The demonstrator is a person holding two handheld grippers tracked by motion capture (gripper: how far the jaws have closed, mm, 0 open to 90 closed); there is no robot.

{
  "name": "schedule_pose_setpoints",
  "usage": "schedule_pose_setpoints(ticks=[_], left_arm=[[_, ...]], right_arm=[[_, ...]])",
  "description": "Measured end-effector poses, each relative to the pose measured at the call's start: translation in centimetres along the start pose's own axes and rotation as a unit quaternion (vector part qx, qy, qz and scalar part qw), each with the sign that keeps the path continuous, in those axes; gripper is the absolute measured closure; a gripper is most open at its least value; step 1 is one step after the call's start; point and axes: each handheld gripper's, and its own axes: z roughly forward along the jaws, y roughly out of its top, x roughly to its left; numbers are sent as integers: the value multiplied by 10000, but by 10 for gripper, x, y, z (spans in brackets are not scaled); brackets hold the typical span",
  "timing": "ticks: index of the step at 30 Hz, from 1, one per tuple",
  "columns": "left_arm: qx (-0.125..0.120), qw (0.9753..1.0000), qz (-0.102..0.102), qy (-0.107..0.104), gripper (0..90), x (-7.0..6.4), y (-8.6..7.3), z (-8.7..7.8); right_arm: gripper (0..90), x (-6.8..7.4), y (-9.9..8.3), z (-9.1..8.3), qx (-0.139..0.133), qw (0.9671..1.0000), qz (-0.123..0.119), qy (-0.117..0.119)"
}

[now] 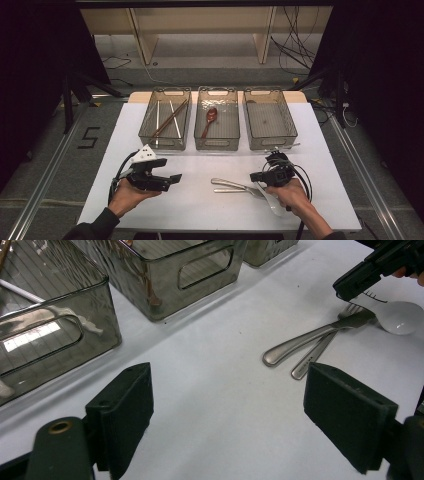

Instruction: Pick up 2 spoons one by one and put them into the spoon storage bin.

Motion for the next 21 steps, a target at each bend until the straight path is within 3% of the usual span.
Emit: schedule_pose_setpoints(ticks=[6, 13, 21], left_arm=[[3, 10000, -25, -9, 196, 0, 0, 0], [48, 10000, 4, -34, 198, -1, 0, 1], [39, 10000, 11, -41, 200, -1, 0, 1]], right_arm=[[863, 6, 0, 2, 37, 9998, -181, -99], [860, 15, 2, 11, 249, 9973, -591, -347], [844, 15, 2, 17, 458, 9950, -702, -537]])
